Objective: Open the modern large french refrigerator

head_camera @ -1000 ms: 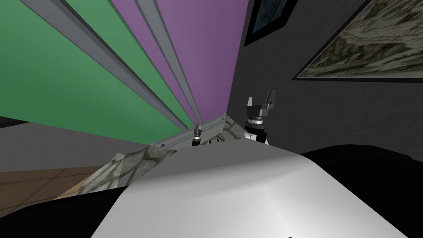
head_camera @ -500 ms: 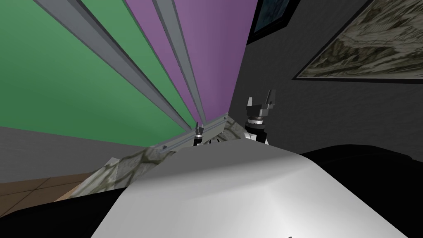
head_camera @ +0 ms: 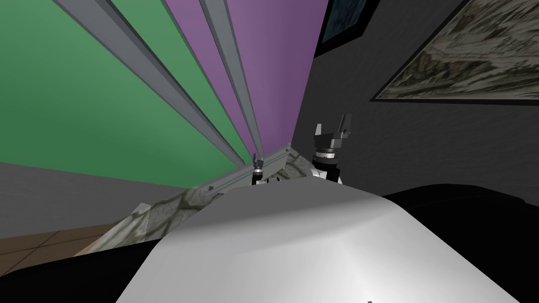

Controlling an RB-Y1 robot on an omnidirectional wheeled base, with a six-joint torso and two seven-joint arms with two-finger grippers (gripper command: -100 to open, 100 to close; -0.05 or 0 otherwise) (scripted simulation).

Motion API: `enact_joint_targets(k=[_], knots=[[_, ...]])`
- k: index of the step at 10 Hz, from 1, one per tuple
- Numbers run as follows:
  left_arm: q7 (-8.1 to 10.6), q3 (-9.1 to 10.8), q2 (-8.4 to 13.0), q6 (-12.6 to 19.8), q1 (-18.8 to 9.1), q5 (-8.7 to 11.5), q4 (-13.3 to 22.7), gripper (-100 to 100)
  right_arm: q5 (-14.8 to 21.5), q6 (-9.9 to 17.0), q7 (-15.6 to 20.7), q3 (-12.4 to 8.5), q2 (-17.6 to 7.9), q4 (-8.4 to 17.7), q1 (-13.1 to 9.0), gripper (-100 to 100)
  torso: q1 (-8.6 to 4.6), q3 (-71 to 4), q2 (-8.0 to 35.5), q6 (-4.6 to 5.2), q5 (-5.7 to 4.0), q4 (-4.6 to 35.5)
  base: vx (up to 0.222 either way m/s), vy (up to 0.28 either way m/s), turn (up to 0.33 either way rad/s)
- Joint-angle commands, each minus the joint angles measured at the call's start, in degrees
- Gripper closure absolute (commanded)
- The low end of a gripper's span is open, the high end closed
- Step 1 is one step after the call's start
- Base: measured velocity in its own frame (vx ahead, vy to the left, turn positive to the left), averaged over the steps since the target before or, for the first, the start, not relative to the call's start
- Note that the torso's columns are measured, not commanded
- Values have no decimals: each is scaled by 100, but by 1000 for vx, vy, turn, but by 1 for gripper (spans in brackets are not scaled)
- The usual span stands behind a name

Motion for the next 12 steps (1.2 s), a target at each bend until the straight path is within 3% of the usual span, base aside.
enact_joint_targets(k=[1, 4, 5, 6, 8, 9, 10, 12], knots=[[18, -1, -106, 22, -12, 10, -12, -100, 0, 0, 0, 0, 0, 0, 0, 0, 1, 1, 2, 0, 0, 1, 0, 0, 0], [-63, 48, -237, 381, -205, 14, -163, -100, 0, 0, 0, 0, 0, 0, 0, 0, 3, -11, -18, 5, 0, 6, 12, 10, 25], [-53, 28, -214, 332, -138, 9, -92, -100, 0, 0, 0, 0, 0, 0, 0, 0, 0, -25, -37, 9, -5, 21, -11, 4, 1], [-15, 21, -170, 185, -99, 12, -79, 100, 0, 0, 0, 0, 0, 0, 0, 0, -3, -22, -33, 4, -3, 7, 0, -3, -28], [-15, 19, -169, 156, -97, 11, -45, 100, 0, 0, 0, 0, 0, 0, 0, 0, -8, -6, -15, 5, 0, -8, 0, -4, -13], [-133, 150, -185, 164, -1, 113, -171, 100, 0, 0, 0, 0, 0, 0, 0, 0, -4, -4, -11, 4, 1, -5, -33, -240, 218], [-133, 150, -185, 164, -1, 113, -171, 100, 0, 0, 0, 2, 3, 0, 1, 0, -71, 5, 8, -3, -16, -2, -81, -262, 234], [-258, 281, -204, 202, 95, 215, -306, 100, 0, 0, 0, 2, 3, 0, -1, 0, -57, 14, 19, 37, -10, 3, -111, -242, 138]])
